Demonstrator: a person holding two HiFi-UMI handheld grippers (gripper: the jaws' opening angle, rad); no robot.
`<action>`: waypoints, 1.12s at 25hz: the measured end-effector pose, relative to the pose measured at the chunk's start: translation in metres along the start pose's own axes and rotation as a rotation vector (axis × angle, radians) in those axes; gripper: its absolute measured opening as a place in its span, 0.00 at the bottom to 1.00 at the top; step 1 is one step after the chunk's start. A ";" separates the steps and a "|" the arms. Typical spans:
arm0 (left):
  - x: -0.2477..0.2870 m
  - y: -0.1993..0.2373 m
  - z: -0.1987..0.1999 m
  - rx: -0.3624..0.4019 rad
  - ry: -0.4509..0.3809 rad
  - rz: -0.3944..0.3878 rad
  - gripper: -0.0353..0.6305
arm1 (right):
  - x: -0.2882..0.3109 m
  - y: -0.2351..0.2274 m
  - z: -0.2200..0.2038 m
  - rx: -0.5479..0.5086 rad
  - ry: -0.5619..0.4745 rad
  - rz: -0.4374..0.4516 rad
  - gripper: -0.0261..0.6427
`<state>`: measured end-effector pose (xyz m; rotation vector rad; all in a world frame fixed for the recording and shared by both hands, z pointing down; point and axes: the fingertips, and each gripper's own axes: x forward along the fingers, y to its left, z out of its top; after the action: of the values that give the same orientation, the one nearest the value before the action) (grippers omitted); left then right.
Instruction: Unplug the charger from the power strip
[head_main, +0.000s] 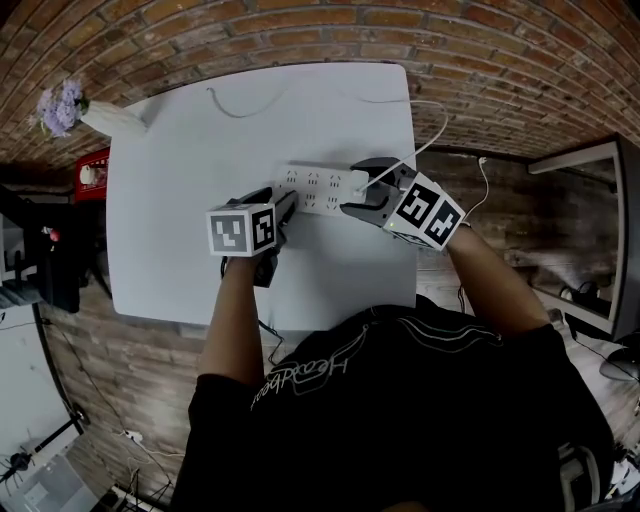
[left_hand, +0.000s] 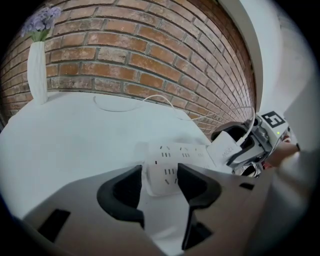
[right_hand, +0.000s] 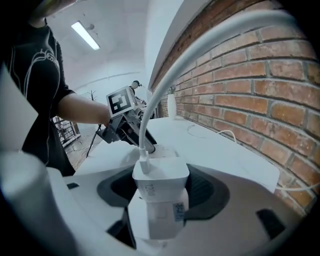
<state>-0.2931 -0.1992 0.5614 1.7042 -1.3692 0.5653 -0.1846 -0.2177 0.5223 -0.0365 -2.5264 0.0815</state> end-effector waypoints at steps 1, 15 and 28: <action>0.000 0.000 0.000 -0.001 0.000 0.001 0.39 | 0.000 0.000 0.000 0.000 -0.002 0.001 0.41; 0.000 0.001 0.001 0.006 0.002 0.012 0.39 | 0.000 -0.003 0.003 0.040 -0.005 0.016 0.41; 0.000 -0.001 0.000 0.010 -0.009 0.039 0.39 | -0.080 -0.041 0.105 0.106 -0.327 -0.113 0.41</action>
<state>-0.2924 -0.1990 0.5618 1.6935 -1.4105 0.5880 -0.1796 -0.2678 0.3936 0.1759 -2.8399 0.1887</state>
